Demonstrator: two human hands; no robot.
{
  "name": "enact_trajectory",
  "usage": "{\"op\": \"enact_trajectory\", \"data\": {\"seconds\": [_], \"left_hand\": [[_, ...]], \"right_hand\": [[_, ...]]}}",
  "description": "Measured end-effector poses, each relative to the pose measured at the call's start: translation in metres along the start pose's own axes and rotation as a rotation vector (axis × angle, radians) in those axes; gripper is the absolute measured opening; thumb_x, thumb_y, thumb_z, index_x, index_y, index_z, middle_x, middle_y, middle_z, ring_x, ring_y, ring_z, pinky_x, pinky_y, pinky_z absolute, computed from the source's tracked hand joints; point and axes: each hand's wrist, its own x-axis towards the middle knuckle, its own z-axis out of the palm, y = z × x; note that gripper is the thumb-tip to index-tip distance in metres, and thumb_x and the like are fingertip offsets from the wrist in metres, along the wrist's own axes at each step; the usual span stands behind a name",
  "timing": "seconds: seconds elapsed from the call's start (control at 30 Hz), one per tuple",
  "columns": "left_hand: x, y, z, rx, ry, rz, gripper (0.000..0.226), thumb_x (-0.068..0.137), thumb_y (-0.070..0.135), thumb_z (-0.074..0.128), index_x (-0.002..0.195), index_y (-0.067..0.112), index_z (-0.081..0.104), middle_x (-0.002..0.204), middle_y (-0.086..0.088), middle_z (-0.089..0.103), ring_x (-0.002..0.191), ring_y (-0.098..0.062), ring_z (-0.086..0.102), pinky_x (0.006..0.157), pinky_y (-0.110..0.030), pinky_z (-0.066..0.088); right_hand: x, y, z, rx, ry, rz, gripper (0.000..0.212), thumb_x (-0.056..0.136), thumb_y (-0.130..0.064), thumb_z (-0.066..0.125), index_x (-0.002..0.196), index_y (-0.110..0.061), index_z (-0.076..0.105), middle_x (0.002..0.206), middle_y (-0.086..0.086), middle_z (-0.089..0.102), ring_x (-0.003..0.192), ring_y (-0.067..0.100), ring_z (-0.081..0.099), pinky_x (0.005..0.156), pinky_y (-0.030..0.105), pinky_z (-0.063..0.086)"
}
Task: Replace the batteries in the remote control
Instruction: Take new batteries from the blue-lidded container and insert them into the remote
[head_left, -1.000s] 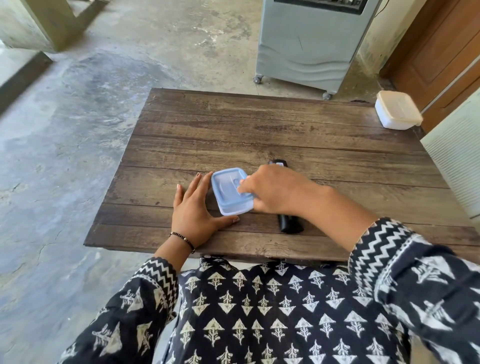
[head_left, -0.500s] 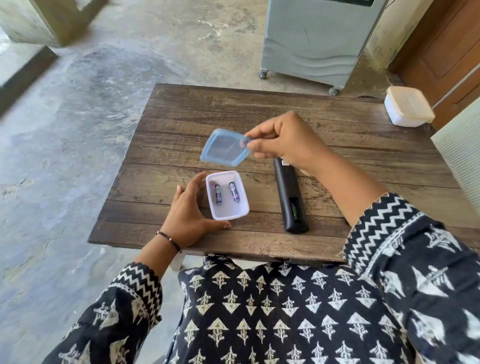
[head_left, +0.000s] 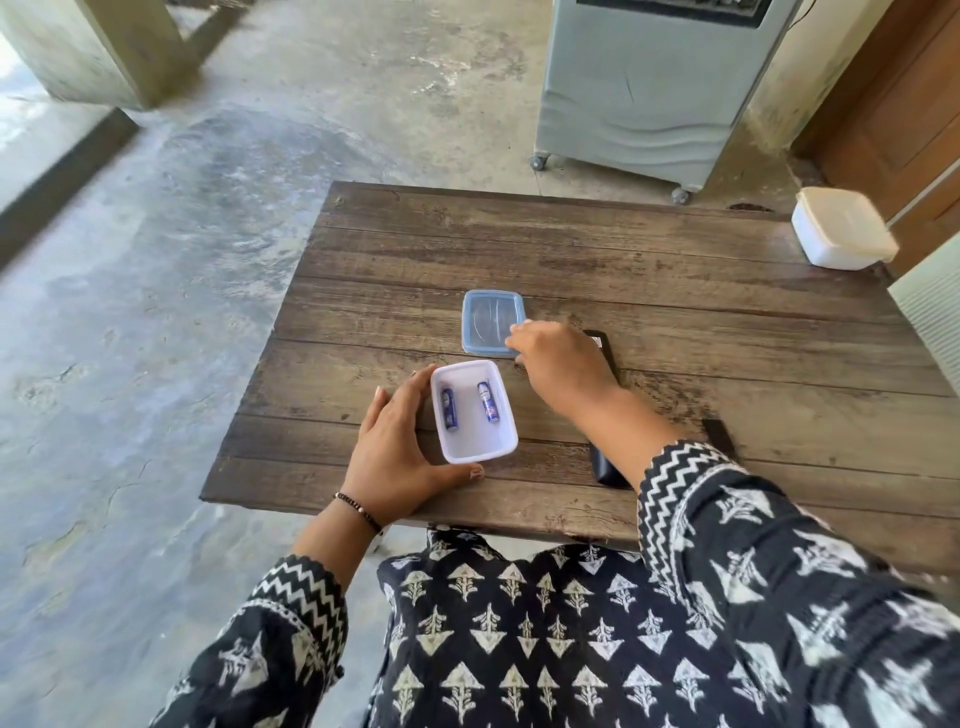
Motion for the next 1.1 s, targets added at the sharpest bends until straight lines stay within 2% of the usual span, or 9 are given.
{"op": "enact_trajectory", "data": {"seconds": [0.1, 0.17, 0.23, 0.3, 0.37, 0.43, 0.6, 0.87, 1.1], "left_hand": [[0.0, 0.001, 0.001, 0.005, 0.01, -0.004, 0.112, 0.045, 0.066, 0.065, 0.142, 0.025, 0.026, 0.141, 0.011, 0.045, 0.132, -0.004, 0.038, 0.117, -0.028, 0.0], [0.0, 0.001, 0.002, 0.01, 0.017, -0.006, 0.113, 0.045, 0.067, 0.064, 0.142, 0.025, 0.026, 0.141, 0.011, 0.045, 0.132, -0.005, 0.038, 0.117, -0.027, 0.0], [-0.001, 0.002, 0.002, 0.025, 0.027, -0.008, 0.114, 0.044, 0.069, 0.063, 0.143, 0.025, 0.026, 0.142, 0.01, 0.044, 0.133, -0.006, 0.037, 0.118, -0.028, 0.001], [-0.001, 0.003, 0.003, 0.039, 0.038, -0.014, 0.114, 0.044, 0.07, 0.062, 0.143, 0.025, 0.026, 0.143, 0.01, 0.043, 0.133, -0.006, 0.035, 0.117, -0.027, 0.002], [-0.001, 0.004, 0.002, 0.042, 0.045, -0.016, 0.114, 0.044, 0.07, 0.06, 0.143, 0.024, 0.027, 0.144, 0.01, 0.043, 0.133, -0.006, 0.035, 0.116, -0.024, 0.001], [-0.002, 0.005, 0.002, 0.043, 0.047, -0.012, 0.112, 0.045, 0.069, 0.059, 0.142, 0.024, 0.027, 0.143, 0.009, 0.044, 0.133, -0.007, 0.035, 0.115, -0.023, 0.001], [-0.001, 0.005, 0.002, 0.037, 0.046, -0.008, 0.106, 0.049, 0.068, 0.061, 0.141, 0.026, 0.029, 0.14, 0.011, 0.047, 0.131, -0.006, 0.039, 0.116, -0.024, 0.002], [-0.001, 0.003, 0.003, 0.044, 0.047, -0.004, 0.104, 0.048, 0.069, 0.061, 0.139, 0.028, 0.03, 0.138, 0.013, 0.049, 0.13, -0.005, 0.042, 0.118, -0.027, 0.006], [-0.001, 0.004, 0.003, 0.049, 0.032, -0.029, 0.105, 0.049, 0.069, 0.061, 0.14, 0.026, 0.03, 0.14, 0.012, 0.048, 0.131, -0.005, 0.041, 0.118, -0.026, 0.005]], "right_hand": [[-0.001, 0.001, 0.005, -0.013, -0.026, -0.026, 0.02, 0.085, 0.004, 0.048, 0.096, -0.001, 0.065, 0.101, 0.016, 0.068, 0.095, 0.032, 0.062, 0.074, 0.042, 0.055], [-0.003, -0.001, 0.0, 0.0, -0.031, -0.007, 0.017, 0.085, 0.002, 0.049, 0.09, -0.002, 0.065, 0.094, 0.013, 0.067, 0.089, 0.031, 0.062, 0.067, 0.035, 0.052], [-0.006, -0.006, -0.012, 0.044, 0.047, 0.05, 0.016, 0.087, -0.003, 0.051, 0.087, -0.005, 0.067, 0.087, 0.01, 0.066, 0.081, 0.029, 0.061, 0.058, 0.029, 0.045], [-0.014, -0.018, -0.03, 0.138, 0.151, 0.049, 0.016, 0.086, -0.012, 0.055, 0.084, -0.011, 0.07, 0.085, 0.006, 0.064, 0.081, 0.026, 0.059, 0.057, 0.027, 0.04], [-0.024, -0.036, -0.045, 0.142, 0.056, -0.05, 0.014, 0.084, -0.02, 0.059, 0.089, -0.017, 0.071, 0.087, 0.001, 0.055, 0.09, 0.023, 0.052, 0.061, 0.028, 0.035], [-0.028, -0.048, -0.046, -0.013, -0.107, -0.126, 0.021, 0.082, -0.022, 0.059, 0.1, -0.021, 0.069, 0.091, 0.002, 0.044, 0.097, 0.022, 0.044, 0.064, 0.031, 0.034], [-0.018, -0.054, -0.044, -0.195, -0.221, -0.078, 0.029, 0.077, -0.022, 0.058, 0.105, -0.019, 0.065, 0.102, 0.008, 0.045, 0.102, 0.026, 0.041, 0.067, 0.032, 0.031], [-0.01, -0.058, -0.043, -0.214, -0.262, -0.069, 0.033, 0.078, -0.02, 0.059, 0.111, -0.018, 0.062, 0.111, 0.008, 0.047, 0.108, 0.026, 0.041, 0.085, 0.036, 0.038], [-0.009, -0.06, -0.04, -0.262, -0.302, -0.101, 0.031, 0.074, -0.02, 0.063, 0.103, -0.013, 0.058, 0.112, 0.008, 0.045, 0.108, 0.026, 0.037, 0.083, 0.036, 0.033]]}}
